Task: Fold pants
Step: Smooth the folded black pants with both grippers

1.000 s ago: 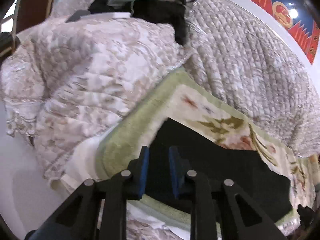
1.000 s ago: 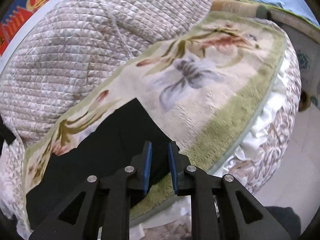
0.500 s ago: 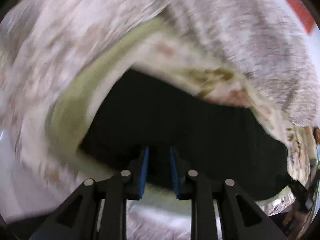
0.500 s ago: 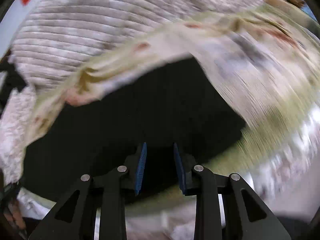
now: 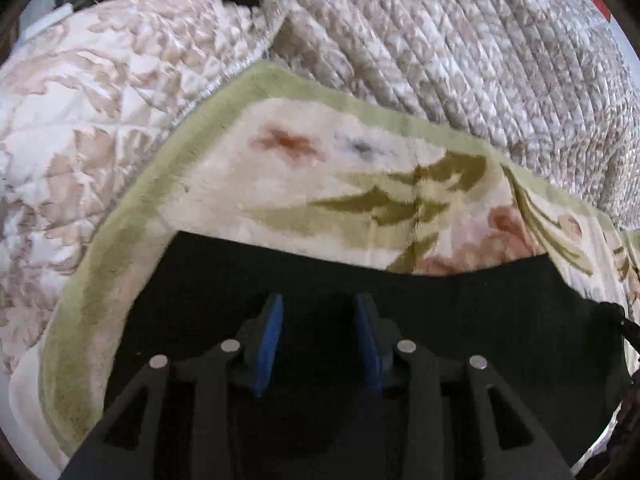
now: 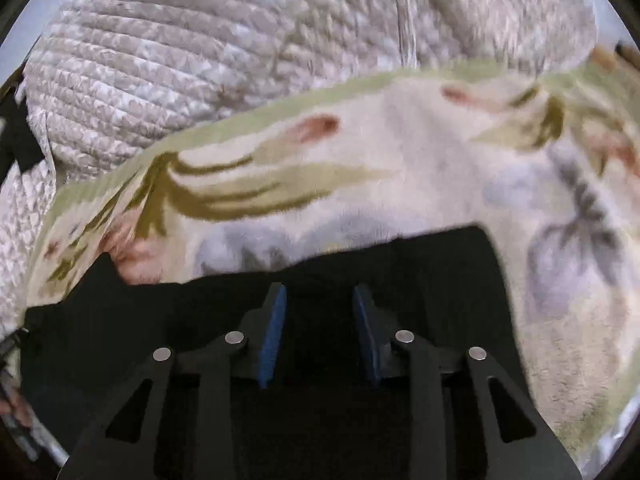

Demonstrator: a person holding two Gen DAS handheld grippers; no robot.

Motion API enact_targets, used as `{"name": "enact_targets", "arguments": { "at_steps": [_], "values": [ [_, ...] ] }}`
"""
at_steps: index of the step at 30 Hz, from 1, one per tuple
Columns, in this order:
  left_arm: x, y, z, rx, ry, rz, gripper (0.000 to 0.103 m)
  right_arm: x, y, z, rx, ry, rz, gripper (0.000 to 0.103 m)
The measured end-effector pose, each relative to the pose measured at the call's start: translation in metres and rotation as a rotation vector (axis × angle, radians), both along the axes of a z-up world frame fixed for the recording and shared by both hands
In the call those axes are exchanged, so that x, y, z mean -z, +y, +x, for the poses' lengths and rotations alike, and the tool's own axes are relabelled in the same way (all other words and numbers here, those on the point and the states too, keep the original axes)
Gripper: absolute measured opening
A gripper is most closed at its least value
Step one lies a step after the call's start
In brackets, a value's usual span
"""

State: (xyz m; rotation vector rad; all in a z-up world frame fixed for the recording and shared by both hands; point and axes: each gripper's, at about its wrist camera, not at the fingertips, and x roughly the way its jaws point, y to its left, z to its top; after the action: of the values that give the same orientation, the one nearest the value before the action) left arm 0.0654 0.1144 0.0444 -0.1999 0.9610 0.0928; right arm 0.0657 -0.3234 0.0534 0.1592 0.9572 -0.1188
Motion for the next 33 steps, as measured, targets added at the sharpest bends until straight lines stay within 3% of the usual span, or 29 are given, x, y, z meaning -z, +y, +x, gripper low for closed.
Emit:
{"name": "enact_targets", "arguments": {
  "at_steps": [3, 8, 11, 13, 16, 19, 22, 26, 29, 33],
  "values": [
    [-0.004, -0.007, -0.005, 0.023, -0.028, -0.030, 0.041, -0.009, 0.019, -0.004, -0.077, -0.048, 0.006, 0.036],
    [0.006, -0.041, 0.004, 0.108, -0.002, -0.031, 0.042, 0.007, 0.085, -0.008, -0.278, -0.036, -0.050, 0.036],
    [0.015, -0.058, 0.003, 0.143, 0.035, 0.035, 0.044, 0.029, 0.103, -0.006, -0.317, 0.037, -0.089, 0.037],
    [0.012, -0.063, -0.003, 0.159, 0.027, 0.069, 0.044, 0.024, 0.106, -0.009, -0.335, 0.019, -0.110, 0.037],
    [0.006, -0.060, -0.011, 0.154, 0.002, 0.043, 0.044, 0.011, 0.106, -0.015, -0.355, -0.028, -0.029, 0.037],
    [0.010, -0.059, -0.013, 0.140, 0.005, 0.066, 0.044, 0.005, 0.124, -0.020, -0.424, -0.055, -0.037, 0.040],
    [0.013, -0.061, -0.016, 0.144, 0.005, 0.084, 0.044, 0.027, 0.133, -0.016, -0.432, 0.067, -0.029, 0.041],
    [0.006, -0.069, -0.023, 0.166, -0.013, 0.066, 0.044, 0.011, 0.126, -0.025, -0.403, -0.002, -0.013, 0.041],
    [0.003, -0.076, -0.029, 0.180, -0.034, 0.086, 0.044, 0.005, 0.122, -0.027, -0.377, -0.004, 0.008, 0.041],
    [0.007, -0.080, -0.042, 0.179, -0.027, 0.054, 0.044, 0.007, 0.127, -0.038, -0.390, -0.006, 0.003, 0.041]
  ]
}}
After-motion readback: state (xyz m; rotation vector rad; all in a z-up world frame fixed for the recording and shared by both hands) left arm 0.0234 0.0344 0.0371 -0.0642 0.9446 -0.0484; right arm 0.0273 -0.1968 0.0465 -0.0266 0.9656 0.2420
